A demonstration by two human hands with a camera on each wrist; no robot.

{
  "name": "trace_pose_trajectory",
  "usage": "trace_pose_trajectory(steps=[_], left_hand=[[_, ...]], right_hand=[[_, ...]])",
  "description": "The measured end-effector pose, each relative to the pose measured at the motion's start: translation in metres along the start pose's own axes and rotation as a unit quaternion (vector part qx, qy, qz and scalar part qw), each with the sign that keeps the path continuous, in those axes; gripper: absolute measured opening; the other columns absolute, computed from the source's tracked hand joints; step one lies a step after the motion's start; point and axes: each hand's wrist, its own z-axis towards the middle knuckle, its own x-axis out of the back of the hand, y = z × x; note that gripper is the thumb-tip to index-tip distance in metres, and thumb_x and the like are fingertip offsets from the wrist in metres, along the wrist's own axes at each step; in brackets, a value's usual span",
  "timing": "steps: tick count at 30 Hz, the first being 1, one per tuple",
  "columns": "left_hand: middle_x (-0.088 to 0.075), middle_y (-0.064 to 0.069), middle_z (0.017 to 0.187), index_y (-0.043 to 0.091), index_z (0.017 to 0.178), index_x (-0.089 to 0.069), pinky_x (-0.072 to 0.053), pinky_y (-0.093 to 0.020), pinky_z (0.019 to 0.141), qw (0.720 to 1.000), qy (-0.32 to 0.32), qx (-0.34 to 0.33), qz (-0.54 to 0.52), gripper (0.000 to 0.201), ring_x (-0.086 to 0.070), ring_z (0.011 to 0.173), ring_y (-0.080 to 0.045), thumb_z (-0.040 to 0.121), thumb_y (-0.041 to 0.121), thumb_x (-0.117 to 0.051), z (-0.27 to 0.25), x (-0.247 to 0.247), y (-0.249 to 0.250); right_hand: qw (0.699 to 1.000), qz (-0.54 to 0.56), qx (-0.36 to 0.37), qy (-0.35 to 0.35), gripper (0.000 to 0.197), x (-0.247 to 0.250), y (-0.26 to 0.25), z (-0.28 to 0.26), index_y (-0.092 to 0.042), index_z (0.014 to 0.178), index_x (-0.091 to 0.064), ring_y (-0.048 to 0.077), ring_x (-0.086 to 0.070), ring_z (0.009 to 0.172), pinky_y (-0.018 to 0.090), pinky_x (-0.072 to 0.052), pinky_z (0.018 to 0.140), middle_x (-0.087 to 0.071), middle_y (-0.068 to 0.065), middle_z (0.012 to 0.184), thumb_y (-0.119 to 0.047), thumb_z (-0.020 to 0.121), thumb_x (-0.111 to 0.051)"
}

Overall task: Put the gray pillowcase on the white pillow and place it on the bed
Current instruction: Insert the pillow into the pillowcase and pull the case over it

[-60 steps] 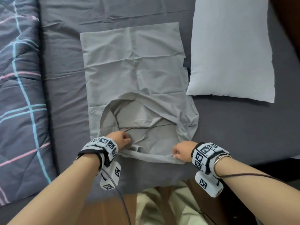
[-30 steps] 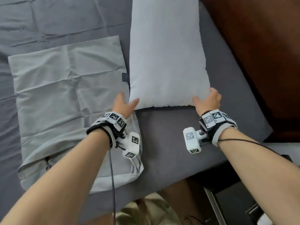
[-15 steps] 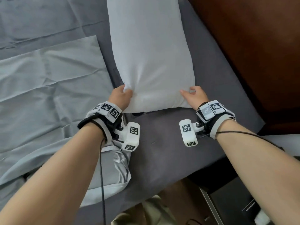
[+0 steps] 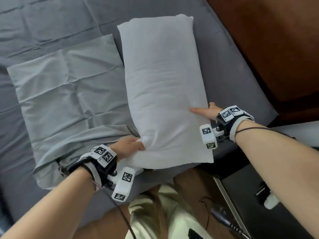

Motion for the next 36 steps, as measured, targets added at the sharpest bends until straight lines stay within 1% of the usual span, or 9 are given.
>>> trace_pose_trajectory(steps=[3, 7, 10, 16, 19, 23, 29, 32, 36], left_hand=[[-0.065, -0.003, 0.093, 0.019, 0.096, -0.066, -0.046, -0.028, 0.078, 0.994, -0.029, 0.024, 0.098, 0.024, -0.060, 0.092, -0.023, 0.085, 0.040, -0.061, 0.016, 0.011, -0.005], [-0.065, -0.010, 0.094, 0.009, 0.123, -0.056, -0.044, -0.033, 0.089, 0.957, 0.097, 0.024, 0.274, 0.051, -0.058, 0.096, -0.027, 0.093, 0.049, -0.043, 0.042, 0.050, 0.008], [-0.061, -0.011, 0.077, 0.001, 0.090, -0.059, -0.042, -0.035, 0.079, 0.961, 0.261, -0.014, 0.088, 0.061, -0.058, 0.081, -0.028, 0.088, 0.060, -0.043, 0.067, 0.066, 0.021], [-0.050, -0.011, 0.135, 0.008, 0.140, -0.024, -0.044, -0.043, 0.102, 0.961, 0.249, -0.022, -0.115, 0.093, -0.053, 0.120, -0.031, 0.074, 0.057, -0.067, 0.091, 0.033, 0.044], [-0.056, -0.013, 0.128, 0.010, 0.136, -0.034, -0.049, -0.047, 0.096, 0.966, 0.193, -0.043, -0.165, 0.070, -0.059, 0.108, -0.030, 0.079, 0.028, -0.071, 0.085, 0.019, 0.050], [-0.065, -0.012, 0.090, 0.013, 0.111, -0.056, -0.053, -0.036, 0.070, 0.985, 0.077, 0.008, -0.157, 0.029, -0.062, 0.076, -0.028, 0.084, 0.012, -0.063, 0.059, 0.000, 0.032], [-0.070, -0.013, 0.112, 0.011, 0.116, -0.063, -0.051, -0.049, 0.096, 0.997, -0.062, 0.049, -0.010, 0.080, -0.067, 0.104, -0.033, 0.045, 0.039, -0.087, 0.049, -0.017, -0.008], [-0.071, -0.009, 0.106, 0.011, 0.115, -0.063, -0.056, -0.037, 0.087, 0.998, -0.057, 0.005, -0.026, 0.050, -0.068, 0.099, -0.028, 0.071, 0.030, -0.079, 0.047, -0.007, -0.001], [-0.059, -0.003, 0.126, 0.016, 0.145, -0.029, -0.057, -0.036, 0.074, 0.975, 0.027, -0.047, -0.216, 0.112, -0.065, 0.100, -0.021, 0.053, 0.048, -0.085, 0.057, 0.021, 0.019]], right_hand=[[0.999, 0.029, -0.001, 0.019, 0.115, -0.016, -0.003, 0.003, -0.013, 0.151, -0.010, 0.032, -0.035, 0.138, 0.035, -0.040, 0.086, -0.028, 0.009, 0.155, -0.059, 0.067, -0.075], [0.999, -0.012, -0.001, 0.040, 0.102, -0.033, -0.011, 0.016, -0.007, 0.137, -0.041, 0.033, -0.055, 0.118, 0.036, -0.047, 0.094, -0.053, 0.009, 0.133, -0.056, 0.056, -0.078], [0.994, -0.039, 0.050, 0.087, 0.031, -0.041, -0.006, 0.022, -0.006, 0.103, -0.057, 0.033, -0.062, 0.097, 0.031, -0.046, 0.081, -0.060, 0.007, 0.099, -0.026, 0.081, -0.066], [0.990, -0.042, 0.098, 0.089, 0.007, -0.025, 0.003, 0.004, -0.002, 0.083, -0.060, 0.029, -0.060, 0.097, 0.031, -0.048, 0.076, -0.054, 0.008, 0.084, -0.005, 0.087, -0.055], [0.984, -0.096, 0.128, 0.073, 0.030, -0.010, 0.017, -0.023, -0.007, 0.059, -0.039, 0.023, -0.045, 0.067, 0.026, -0.029, 0.050, -0.039, 0.003, 0.067, 0.003, 0.078, -0.060], [0.969, -0.227, 0.073, -0.060, 0.030, 0.009, 0.042, -0.039, -0.010, 0.065, -0.055, 0.017, -0.050, 0.060, 0.025, -0.039, 0.055, -0.059, 0.008, 0.077, -0.032, 0.078, -0.072], [0.997, -0.032, 0.036, -0.054, 0.090, 0.015, 0.037, -0.026, -0.014, 0.142, -0.037, 0.020, -0.050, 0.116, 0.031, -0.039, 0.085, -0.049, -0.005, 0.133, -0.067, 0.074, -0.062], [0.996, 0.090, 0.008, 0.007, 0.147, -0.001, 0.036, 0.010, -0.018, 0.149, -0.021, 0.024, -0.046, 0.131, 0.041, -0.040, 0.105, -0.040, 0.000, 0.149, -0.088, 0.029, -0.069], [0.985, 0.168, -0.015, 0.039, 0.154, -0.021, 0.024, 0.022, -0.029, 0.151, -0.009, 0.030, -0.035, 0.139, 0.048, -0.038, 0.109, -0.027, 0.004, 0.156, -0.080, 0.023, -0.078]])
